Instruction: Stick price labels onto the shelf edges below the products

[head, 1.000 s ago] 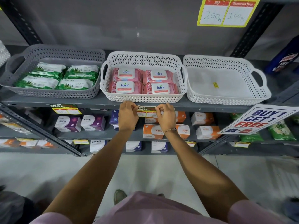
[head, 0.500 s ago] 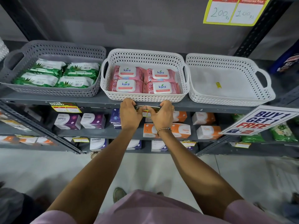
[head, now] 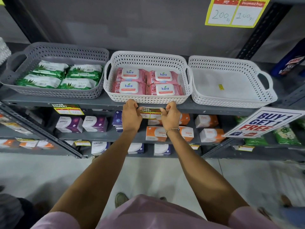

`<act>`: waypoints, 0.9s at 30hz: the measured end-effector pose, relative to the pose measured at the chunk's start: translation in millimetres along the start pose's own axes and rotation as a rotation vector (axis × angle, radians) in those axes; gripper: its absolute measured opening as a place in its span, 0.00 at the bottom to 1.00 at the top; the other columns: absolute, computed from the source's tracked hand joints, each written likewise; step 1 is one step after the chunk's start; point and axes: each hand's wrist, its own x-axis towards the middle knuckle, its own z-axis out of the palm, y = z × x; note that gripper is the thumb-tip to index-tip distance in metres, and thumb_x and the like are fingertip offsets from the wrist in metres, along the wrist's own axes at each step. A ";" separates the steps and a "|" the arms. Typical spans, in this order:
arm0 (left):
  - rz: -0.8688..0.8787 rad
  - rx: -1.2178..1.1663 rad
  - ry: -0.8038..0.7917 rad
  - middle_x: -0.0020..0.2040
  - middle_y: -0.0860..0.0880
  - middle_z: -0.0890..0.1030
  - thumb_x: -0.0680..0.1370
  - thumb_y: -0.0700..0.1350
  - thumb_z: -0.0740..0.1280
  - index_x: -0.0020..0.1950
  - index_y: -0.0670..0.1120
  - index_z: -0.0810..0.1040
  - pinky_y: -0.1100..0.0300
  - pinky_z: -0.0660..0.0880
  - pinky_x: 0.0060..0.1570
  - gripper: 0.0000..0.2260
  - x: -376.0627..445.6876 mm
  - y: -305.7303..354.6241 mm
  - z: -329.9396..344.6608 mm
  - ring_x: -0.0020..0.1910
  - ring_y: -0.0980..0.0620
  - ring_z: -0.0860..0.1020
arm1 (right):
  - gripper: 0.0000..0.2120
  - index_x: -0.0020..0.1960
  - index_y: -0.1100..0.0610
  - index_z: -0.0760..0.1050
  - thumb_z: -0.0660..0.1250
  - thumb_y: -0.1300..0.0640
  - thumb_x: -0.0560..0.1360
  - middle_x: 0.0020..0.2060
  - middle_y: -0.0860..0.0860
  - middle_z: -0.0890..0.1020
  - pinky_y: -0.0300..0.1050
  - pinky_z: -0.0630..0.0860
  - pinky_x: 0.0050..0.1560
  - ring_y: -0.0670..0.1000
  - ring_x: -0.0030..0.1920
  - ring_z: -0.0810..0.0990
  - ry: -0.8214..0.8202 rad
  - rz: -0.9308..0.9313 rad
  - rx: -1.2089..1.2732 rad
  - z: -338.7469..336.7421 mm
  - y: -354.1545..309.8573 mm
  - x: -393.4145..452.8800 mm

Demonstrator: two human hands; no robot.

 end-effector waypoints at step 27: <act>0.025 0.146 -0.091 0.41 0.40 0.76 0.78 0.47 0.65 0.43 0.40 0.70 0.53 0.70 0.35 0.11 -8.5 8.6 -35.3 0.40 0.42 0.74 | 0.08 0.41 0.59 0.67 0.61 0.70 0.73 0.36 0.60 0.79 0.45 0.69 0.34 0.54 0.35 0.73 -0.037 0.031 -0.096 -16.9 -10.4 -16.6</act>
